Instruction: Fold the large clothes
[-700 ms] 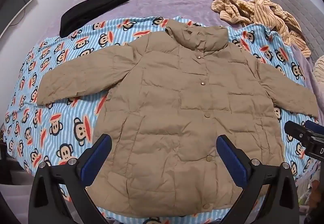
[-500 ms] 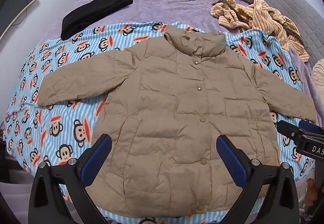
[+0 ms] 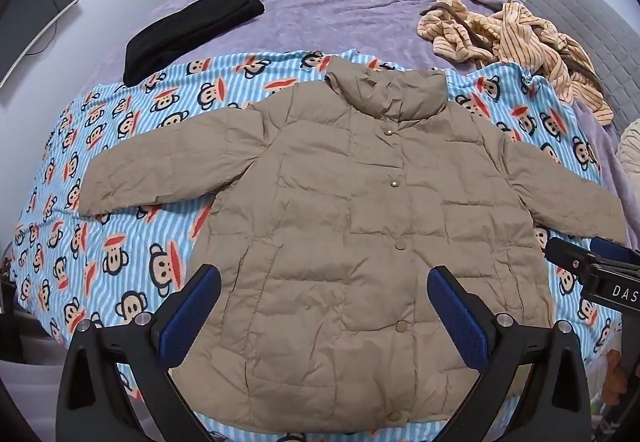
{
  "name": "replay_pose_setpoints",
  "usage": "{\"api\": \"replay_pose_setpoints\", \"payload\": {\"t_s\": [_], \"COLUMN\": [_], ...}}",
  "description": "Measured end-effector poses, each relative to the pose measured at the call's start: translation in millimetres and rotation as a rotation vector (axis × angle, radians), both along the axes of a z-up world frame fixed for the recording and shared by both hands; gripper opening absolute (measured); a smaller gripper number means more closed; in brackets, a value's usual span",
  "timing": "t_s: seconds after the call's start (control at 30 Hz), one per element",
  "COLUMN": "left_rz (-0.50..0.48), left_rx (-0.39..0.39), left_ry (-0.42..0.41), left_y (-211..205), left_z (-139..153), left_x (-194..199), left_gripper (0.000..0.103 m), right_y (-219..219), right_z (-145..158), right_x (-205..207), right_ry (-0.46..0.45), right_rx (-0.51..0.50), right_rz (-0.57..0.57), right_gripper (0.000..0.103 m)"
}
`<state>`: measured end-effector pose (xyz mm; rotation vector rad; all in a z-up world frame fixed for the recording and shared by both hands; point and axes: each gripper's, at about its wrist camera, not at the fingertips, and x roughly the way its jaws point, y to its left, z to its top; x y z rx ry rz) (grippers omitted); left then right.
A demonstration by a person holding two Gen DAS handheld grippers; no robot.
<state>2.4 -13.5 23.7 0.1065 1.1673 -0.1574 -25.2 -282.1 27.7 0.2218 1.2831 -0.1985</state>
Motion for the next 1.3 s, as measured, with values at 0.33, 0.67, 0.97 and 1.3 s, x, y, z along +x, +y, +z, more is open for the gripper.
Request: {"api": "replay_pose_setpoints", "payload": {"t_s": [0.33,0.67,0.97,1.3], "left_rz": [0.007,0.007,0.004,0.01], "left_rx": [-0.004,-0.004,0.0,0.001], "left_ry": [-0.002,-0.002,-0.005,-0.005], "left_y": [0.8,1.2,0.8,1.8], "left_z": [-0.4,-0.5,0.1,1.5], "left_x": [1.0,0.9,1.2,-0.2], "left_gripper": [0.103,0.103,0.103,0.103], "right_y": [1.8,1.7,0.7,0.4], "right_z": [-2.2,-1.0,-1.8,-2.0], "right_x": [0.6,0.1,-0.8,-1.6], "right_ry": [0.0,0.002,0.007,0.009], "right_rx": [-0.005,-0.004,0.003,0.005], "right_rz": [0.005,0.001,-0.004,-0.008], "right_gripper": [0.103,0.103,0.103,0.103]}}
